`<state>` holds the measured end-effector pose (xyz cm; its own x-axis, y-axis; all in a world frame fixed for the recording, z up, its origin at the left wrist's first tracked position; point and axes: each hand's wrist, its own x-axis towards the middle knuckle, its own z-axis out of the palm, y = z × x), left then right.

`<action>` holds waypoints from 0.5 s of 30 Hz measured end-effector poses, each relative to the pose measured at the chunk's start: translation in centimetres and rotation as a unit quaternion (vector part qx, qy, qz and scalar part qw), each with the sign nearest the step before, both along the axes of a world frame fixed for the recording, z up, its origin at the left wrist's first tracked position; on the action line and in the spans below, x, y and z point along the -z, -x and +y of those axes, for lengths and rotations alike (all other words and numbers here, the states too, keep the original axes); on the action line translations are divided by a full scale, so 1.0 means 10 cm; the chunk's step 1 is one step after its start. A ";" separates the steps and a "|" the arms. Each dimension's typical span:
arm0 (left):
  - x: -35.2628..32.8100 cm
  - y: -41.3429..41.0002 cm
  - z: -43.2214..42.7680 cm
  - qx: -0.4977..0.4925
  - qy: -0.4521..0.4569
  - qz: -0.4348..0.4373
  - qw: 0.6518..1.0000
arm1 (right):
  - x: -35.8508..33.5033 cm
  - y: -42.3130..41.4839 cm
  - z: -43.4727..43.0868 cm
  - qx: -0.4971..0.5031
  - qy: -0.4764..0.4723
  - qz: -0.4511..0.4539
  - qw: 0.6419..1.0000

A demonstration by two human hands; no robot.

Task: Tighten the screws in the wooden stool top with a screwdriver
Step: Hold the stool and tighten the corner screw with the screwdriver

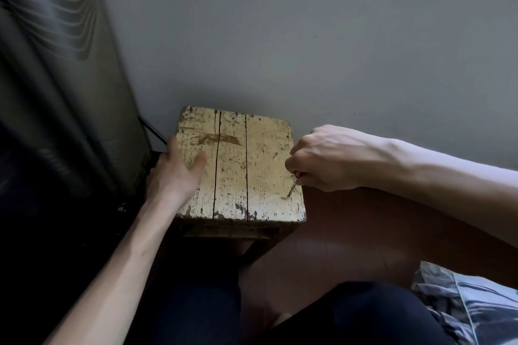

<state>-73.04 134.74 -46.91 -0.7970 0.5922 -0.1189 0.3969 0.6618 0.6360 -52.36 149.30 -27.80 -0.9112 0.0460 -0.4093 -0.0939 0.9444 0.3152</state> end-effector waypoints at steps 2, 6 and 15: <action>0.02 0.01 0.00 -0.002 0.001 0.002 1.000 | 0.02 0.00 0.02 0.036 0.006 0.025 0.999; 0.03 0.01 0.01 -0.003 0.004 0.001 1.000 | 0.11 0.02 0.04 0.198 0.034 0.069 0.977; -0.03 -0.04 -0.02 -0.003 -0.001 -0.004 1.000 | 0.01 -0.12 0.08 0.269 0.076 0.041 0.959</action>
